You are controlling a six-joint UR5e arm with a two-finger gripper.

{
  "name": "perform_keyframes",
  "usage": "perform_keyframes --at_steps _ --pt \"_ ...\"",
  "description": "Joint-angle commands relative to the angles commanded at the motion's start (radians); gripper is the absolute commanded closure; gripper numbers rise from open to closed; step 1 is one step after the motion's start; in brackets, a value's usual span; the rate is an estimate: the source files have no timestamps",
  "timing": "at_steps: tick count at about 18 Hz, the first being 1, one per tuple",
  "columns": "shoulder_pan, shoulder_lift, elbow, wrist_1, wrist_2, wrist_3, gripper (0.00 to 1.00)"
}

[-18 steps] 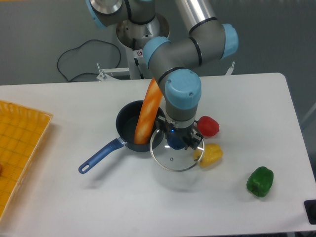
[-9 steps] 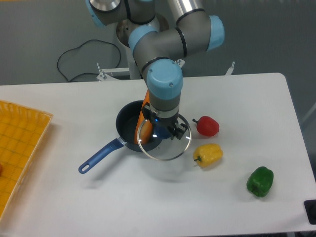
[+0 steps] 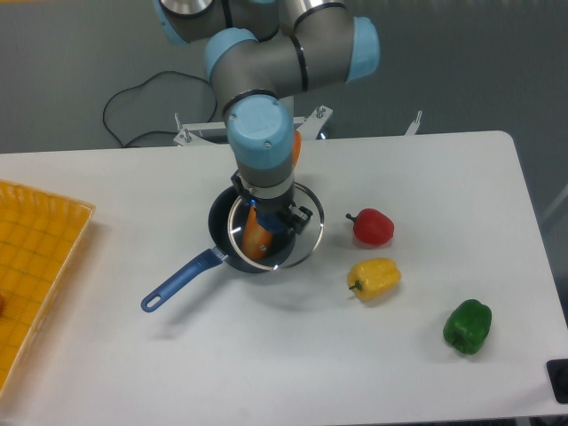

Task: Close the pot lid
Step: 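Carry the glass lid over the blue saucepan, tilting it, then lower the tilted lid onto the saucepan rim beside the spatula handle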

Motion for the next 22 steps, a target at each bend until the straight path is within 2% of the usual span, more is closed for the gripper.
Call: perform_keyframes --at_steps 11,17,22 --pt "-0.029 0.003 -0.026 -0.011 0.071 -0.015 0.59" --pt "-0.031 0.005 -0.026 -0.063 0.081 -0.017 0.58" --pt "-0.055 -0.003 -0.023 -0.068 0.089 -0.055 0.58"
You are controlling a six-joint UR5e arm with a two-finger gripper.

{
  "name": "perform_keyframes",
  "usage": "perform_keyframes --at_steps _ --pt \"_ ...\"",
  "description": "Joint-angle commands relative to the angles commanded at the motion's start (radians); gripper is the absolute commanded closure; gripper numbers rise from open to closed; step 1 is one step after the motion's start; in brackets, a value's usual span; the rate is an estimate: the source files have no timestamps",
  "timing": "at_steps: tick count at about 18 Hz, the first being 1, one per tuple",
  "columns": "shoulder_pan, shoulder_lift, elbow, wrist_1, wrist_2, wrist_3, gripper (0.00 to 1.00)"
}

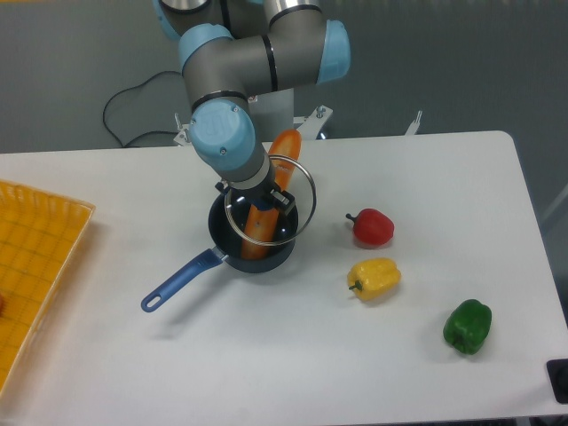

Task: Close the pot lid
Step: 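Lower the tilted lid onto the saucepan rim beside the spatula handle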

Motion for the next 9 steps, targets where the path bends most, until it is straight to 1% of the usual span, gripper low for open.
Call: perform_keyframes --at_steps 9 --pt "-0.018 -0.020 0.005 -0.002 0.018 -0.006 0.58"
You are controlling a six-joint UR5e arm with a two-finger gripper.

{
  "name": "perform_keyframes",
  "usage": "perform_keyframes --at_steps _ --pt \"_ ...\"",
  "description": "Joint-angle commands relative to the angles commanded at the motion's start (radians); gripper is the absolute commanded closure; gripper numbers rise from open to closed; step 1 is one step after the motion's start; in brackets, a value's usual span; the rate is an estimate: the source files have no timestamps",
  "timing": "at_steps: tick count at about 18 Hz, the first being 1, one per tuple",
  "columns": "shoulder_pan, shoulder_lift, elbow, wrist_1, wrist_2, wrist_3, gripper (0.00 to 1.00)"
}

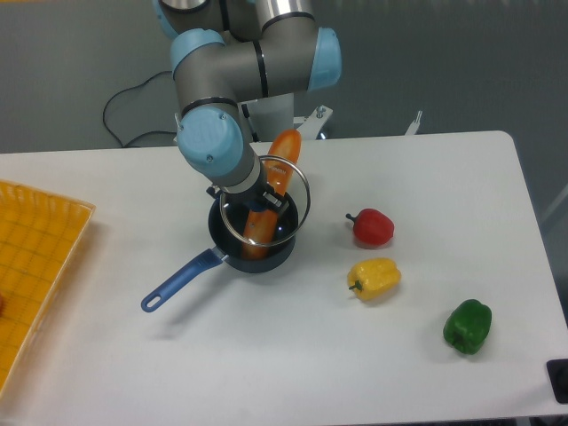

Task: Close the pot lid
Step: 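Lower the tilted lid onto the saucepan rim beside the spatula handle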

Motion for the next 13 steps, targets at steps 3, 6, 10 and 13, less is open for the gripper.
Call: perform_keyframes --at_steps 3,6,10,13 --pt "-0.002 -0.009 0.002 0.000 0.008 -0.014 0.58" --pt "-0.003 -0.017 0.005 0.002 0.009 -0.021 0.58" --pt "-0.003 -0.025 0.006 0.002 0.011 -0.028 0.58" --pt "-0.011 -0.031 0.008 0.002 0.011 -0.029 0.58"
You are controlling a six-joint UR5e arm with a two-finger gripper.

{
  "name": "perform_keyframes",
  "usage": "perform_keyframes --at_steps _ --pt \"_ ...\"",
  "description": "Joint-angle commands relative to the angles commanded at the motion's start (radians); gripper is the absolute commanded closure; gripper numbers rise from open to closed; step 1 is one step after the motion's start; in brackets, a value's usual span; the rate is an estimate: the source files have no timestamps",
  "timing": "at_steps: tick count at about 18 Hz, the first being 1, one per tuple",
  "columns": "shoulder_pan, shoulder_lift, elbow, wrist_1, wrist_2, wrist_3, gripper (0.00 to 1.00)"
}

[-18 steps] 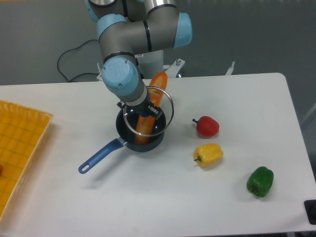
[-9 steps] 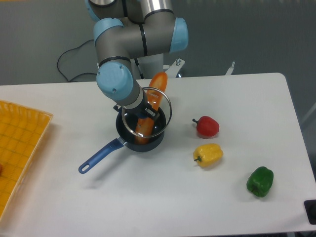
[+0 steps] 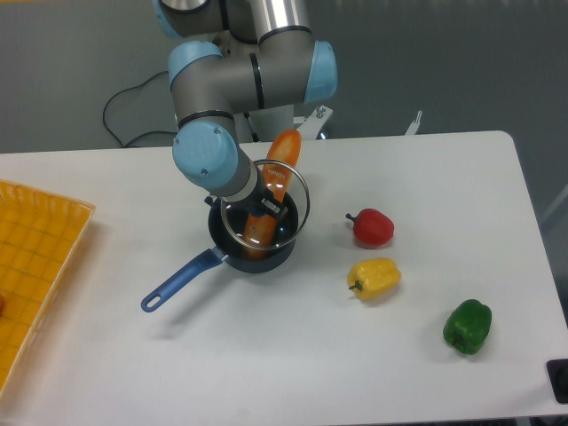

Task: Close the pot lid
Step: 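Lower the tilted lid onto the saucepan rim beside the spatula handle, then settle the lid flat on the saucepan rim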

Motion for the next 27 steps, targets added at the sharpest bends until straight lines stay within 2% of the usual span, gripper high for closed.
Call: perform_keyframes --at_steps 24,27 --pt "-0.012 -0.034 0.012 0.003 0.009 -0.023 0.58" --pt "-0.012 -0.034 0.012 0.003 0.009 -0.023 0.54"
